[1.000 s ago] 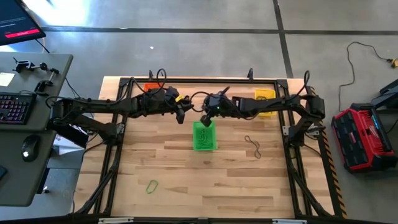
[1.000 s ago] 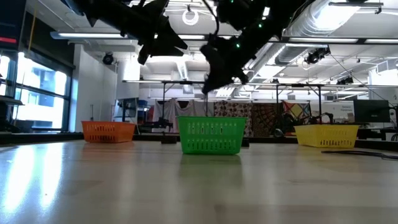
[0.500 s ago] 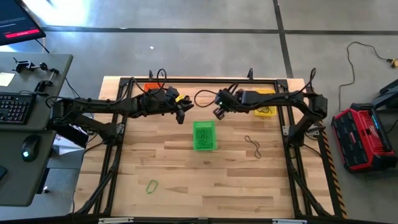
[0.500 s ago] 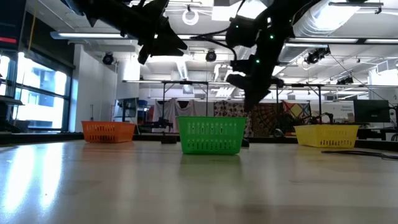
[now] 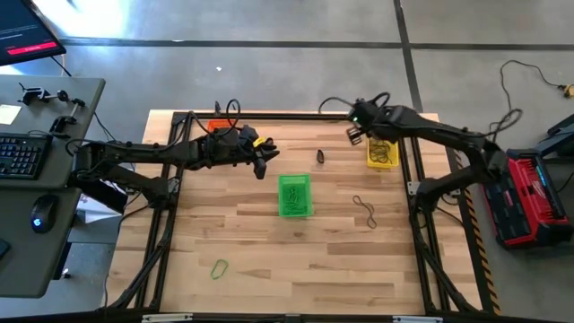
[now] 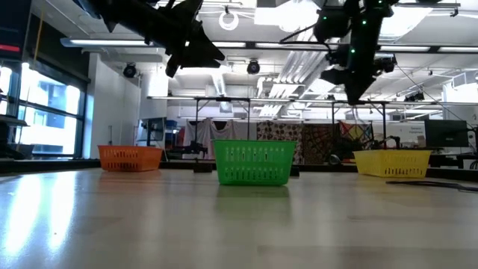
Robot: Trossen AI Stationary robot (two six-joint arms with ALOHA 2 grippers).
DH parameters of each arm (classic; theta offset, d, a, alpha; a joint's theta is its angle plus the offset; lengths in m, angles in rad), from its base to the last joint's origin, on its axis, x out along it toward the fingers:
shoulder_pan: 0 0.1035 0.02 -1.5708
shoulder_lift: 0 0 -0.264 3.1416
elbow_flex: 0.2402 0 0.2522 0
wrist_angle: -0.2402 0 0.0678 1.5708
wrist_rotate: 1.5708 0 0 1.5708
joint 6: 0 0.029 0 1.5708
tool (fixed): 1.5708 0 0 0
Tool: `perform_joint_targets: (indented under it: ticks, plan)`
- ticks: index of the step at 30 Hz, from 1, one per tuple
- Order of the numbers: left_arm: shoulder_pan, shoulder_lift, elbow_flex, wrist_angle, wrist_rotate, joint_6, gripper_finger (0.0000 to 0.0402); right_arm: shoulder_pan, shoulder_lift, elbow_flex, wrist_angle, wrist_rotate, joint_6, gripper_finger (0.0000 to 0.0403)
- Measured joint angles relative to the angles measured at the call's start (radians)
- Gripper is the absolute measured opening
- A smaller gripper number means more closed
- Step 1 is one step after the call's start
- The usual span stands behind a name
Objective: Sort rubber bands into baskets
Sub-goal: Put the purple rubber band into the yellow bin
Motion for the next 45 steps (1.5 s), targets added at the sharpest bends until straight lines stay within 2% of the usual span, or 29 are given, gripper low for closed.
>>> perform_joint_targets:
  ticks: [7, 16, 23, 29, 38, 45]
  plan:
    - [0.0, 0.0, 0.0, -0.001, 0.0, 0.0, 0.0099, -0.096, -0.045, -0.034, -0.034, 0.013, -0.021, 0.0]
    - [0.0, 0.0, 0.0, -0.001, 0.0, -0.007, 0.0099, -0.129, -0.088, -0.325, 0.135, -0.13, 0.06, 0.0]
    - [0.0, 0.0, 0.0, -0.001, 0.0, -0.008, 0.0099, -0.129, -0.089, -0.455, 0.239, -0.176, 0.14, 0.0]
    - [0.0, 0.0, 0.0, -0.001, 0.0, -0.009, 0.0099, -0.145, -0.088, -0.484, 0.292, -0.179, 0.146, 0.0]
    - [0.0, 0.0, 0.0, -0.001, 0.0, -0.028, 0.0099, -0.269, -0.081, -0.484, 0.373, -0.215, 0.079, 0.0]
    - [0.0, 0.0, 0.0, -0.001, -0.003, -0.029, 0.0099, -0.322, 0.007, -0.484, 0.443, -0.278, 0.049, 0.0]
